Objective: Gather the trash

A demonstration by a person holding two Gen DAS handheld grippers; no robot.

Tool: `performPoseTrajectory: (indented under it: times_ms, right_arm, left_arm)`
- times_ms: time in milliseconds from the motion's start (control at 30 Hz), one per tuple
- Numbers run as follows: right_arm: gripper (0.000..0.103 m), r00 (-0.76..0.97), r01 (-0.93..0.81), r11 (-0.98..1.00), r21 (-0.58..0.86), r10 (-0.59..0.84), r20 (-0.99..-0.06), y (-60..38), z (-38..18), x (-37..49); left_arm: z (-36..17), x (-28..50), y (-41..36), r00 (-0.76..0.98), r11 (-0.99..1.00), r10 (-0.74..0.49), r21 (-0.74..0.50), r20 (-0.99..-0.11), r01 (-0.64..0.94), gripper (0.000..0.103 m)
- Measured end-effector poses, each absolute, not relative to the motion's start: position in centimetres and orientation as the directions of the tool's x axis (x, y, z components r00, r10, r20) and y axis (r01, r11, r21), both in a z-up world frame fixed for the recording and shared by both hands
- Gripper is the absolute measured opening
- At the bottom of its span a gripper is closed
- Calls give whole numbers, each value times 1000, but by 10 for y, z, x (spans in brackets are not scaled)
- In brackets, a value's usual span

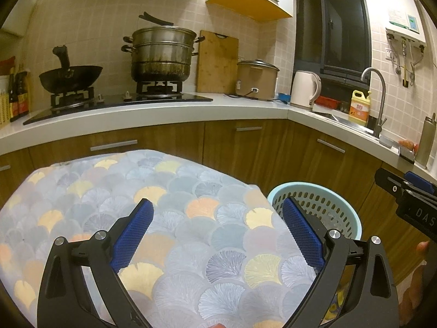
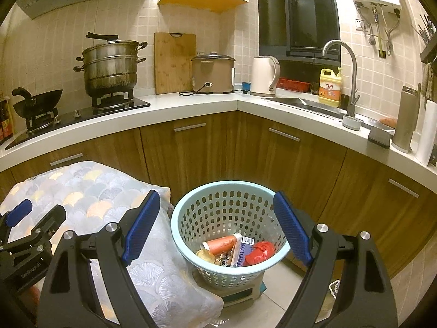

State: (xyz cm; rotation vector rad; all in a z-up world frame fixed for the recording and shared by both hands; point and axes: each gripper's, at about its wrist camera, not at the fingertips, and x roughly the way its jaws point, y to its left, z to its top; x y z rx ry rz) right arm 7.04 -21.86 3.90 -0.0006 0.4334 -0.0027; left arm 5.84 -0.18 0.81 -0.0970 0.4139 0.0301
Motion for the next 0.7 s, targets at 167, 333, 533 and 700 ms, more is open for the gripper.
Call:
performPoseTrajectory:
  times_ms: [167, 333, 533, 700]
  right_arm:
    - [81, 905, 12, 1000, -3, -12, -424, -219, 37, 71]
    - [81, 906, 21, 1000, -10, -23, -423, -219, 35, 72]
    - [81, 910, 25, 999, -28, -34, -414, -214, 35, 70]
    - [81, 912, 24, 999, -23, -32, -408, -214, 37, 68]
  left_arm:
    - [9, 59, -2, 914, 995, 6, -90, -407, -47, 93]
    - [9, 59, -2, 912, 994, 3, -95, -409, -45, 94]
    - [8, 59, -3, 914, 995, 2, -87, -407, -41, 94]
    - [8, 59, -3, 914, 995, 1, -89, -406, -41, 94]
